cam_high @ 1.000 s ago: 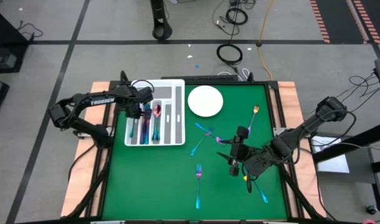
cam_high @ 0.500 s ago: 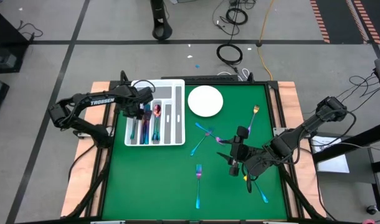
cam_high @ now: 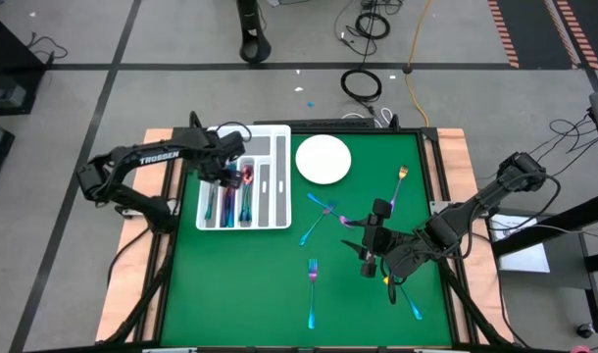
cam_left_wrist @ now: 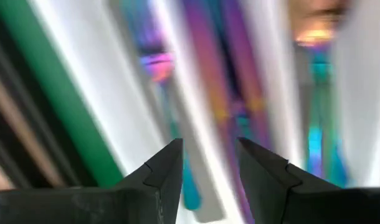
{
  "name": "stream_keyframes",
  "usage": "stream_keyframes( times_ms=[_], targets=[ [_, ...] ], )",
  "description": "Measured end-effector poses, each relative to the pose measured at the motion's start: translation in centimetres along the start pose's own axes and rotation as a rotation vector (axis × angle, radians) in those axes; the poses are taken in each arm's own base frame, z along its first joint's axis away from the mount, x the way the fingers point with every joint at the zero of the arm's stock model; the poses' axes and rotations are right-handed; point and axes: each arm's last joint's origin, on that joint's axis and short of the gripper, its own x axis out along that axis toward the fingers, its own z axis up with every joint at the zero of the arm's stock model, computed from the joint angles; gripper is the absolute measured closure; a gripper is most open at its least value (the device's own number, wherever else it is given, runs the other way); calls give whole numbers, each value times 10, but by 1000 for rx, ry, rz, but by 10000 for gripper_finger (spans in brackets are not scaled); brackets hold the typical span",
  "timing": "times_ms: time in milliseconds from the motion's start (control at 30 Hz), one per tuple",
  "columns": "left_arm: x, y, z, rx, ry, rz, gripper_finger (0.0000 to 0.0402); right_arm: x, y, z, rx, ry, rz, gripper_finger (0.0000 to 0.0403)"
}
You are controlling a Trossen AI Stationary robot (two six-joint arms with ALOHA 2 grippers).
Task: Sort silverware
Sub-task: Put the blue fork into the silverware tray
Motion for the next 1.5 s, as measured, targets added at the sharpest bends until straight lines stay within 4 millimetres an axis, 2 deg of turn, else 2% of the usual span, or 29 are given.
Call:
stream_keyframes(
  times_ms=[133,267,600,767,867,1100,1267,1367,1500],
  targets=[
    [-8,-24,-9,92,-39,-79,251,0,-1,-1,-11,10,-4,204],
    [-10,-55,-27,179,-81,-214,251,0,-1,-1,-13,12,-5,204],
    [-25,-129,-97,427,-204,-603,251,0,-1,-1,-5,11,-4,204],
    [-32,-155,-127,529,-281,-780,251,0,-1,-1,-4,11,-4,204],
    [-28,-168,-138,557,-316,-822,251,0,-1,-1,1,11,-4,204],
    [4,-195,-148,628,-326,-819,251,-1,-2,-4,-4,31,-10,204],
    [25,-210,-143,703,-368,-805,251,-15,-14,-2,43,35,-8,204],
    [22,-220,-136,742,-406,-799,251,-29,-24,-3,105,40,1,204],
    [1,-240,-124,810,-485,-816,251,-50,-34,-9,177,72,12,204]
  ],
)
